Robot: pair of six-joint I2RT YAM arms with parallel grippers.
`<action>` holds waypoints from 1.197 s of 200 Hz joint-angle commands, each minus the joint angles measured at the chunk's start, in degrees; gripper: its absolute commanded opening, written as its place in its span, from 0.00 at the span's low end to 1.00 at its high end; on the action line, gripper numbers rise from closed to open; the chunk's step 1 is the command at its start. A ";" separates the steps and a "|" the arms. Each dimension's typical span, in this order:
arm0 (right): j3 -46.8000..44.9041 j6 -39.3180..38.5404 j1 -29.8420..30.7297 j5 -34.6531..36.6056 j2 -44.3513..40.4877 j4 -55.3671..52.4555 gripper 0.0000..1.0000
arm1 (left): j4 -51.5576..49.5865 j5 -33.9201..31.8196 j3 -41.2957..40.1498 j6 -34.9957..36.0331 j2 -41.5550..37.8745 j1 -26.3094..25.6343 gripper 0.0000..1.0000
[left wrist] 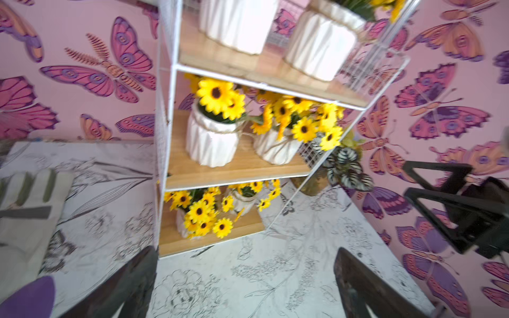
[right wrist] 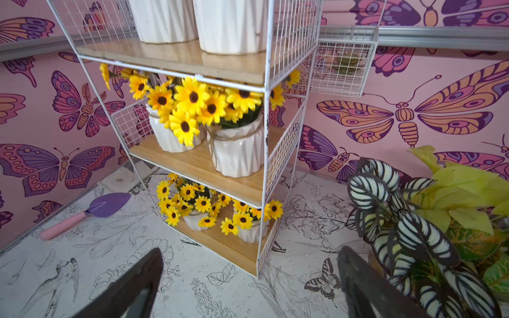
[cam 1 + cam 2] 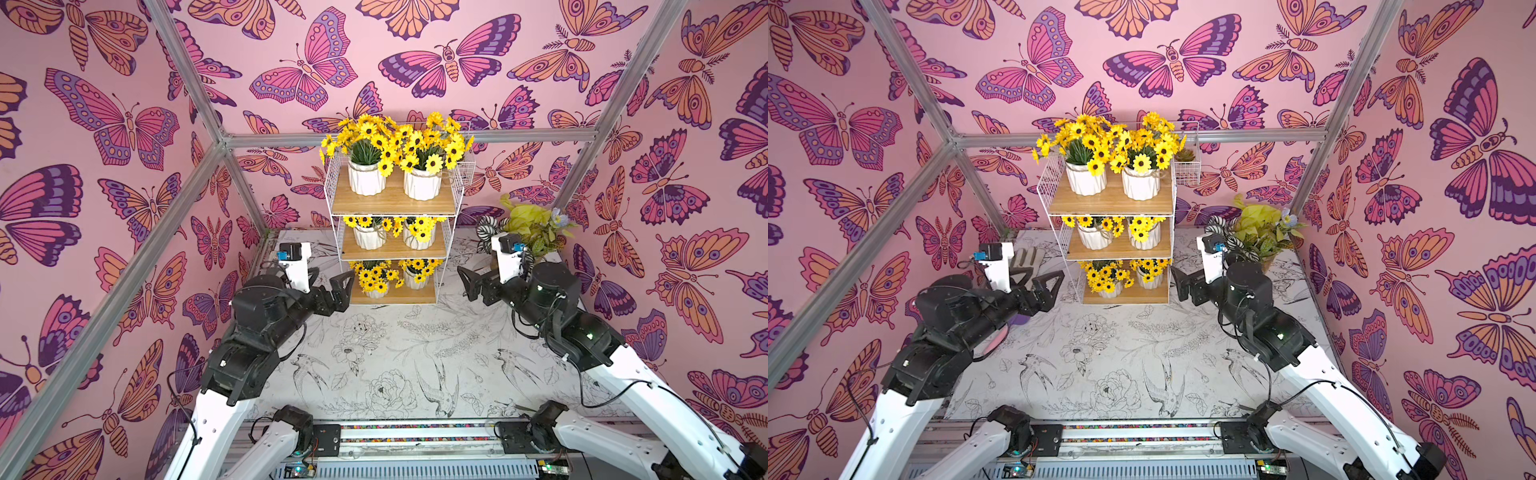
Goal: Take the sunflower pots off the shelves
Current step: Pick up the sunflower pot from the shelf.
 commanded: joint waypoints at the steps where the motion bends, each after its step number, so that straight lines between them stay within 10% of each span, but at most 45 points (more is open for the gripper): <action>1: 3.66 -0.16 1.67 -0.79 0.03 -3.73 0.99 | 0.78 4.92 4.32 1.10 3.41 -1.99 1.00; 141: 21.46 -3.92 5.52 2.43 11.72 -8.86 0.99 | 2.33 -7.61 30.61 10.96 29.72 -9.93 1.00; 239: 21.37 -5.05 5.49 1.95 10.52 -10.50 0.99 | 10.68 -20.95 34.81 15.05 40.17 -10.02 1.00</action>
